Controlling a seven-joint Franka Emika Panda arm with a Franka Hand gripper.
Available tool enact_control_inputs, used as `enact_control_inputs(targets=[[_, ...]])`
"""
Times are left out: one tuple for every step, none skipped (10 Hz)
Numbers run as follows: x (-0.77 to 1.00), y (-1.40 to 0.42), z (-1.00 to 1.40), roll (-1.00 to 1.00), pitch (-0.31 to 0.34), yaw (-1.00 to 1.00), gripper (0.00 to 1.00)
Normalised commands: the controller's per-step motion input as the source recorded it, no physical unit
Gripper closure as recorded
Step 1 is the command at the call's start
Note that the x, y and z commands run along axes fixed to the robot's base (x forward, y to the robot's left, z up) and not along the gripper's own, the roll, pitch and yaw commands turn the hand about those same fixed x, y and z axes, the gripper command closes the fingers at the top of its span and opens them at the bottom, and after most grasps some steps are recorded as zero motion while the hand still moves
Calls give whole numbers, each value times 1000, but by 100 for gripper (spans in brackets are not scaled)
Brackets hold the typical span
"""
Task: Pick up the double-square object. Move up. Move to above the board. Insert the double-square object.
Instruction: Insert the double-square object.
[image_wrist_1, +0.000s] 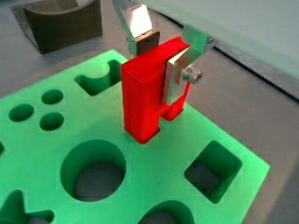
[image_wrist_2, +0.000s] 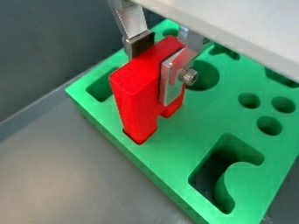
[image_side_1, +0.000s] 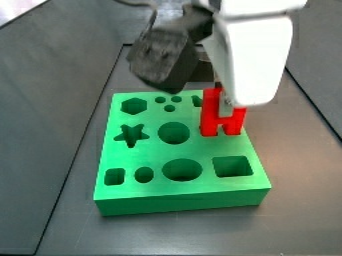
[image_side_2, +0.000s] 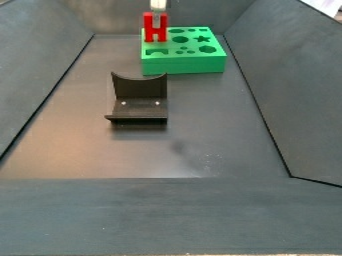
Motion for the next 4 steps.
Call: enact_control_inputs(targets=[[0, -160, -677, 229, -193, 40, 100], [-294, -163, -97, 149, -257, 51, 100], [20, 0, 0, 0, 16, 0, 100], [0, 0, 0, 0, -10, 0, 100]])
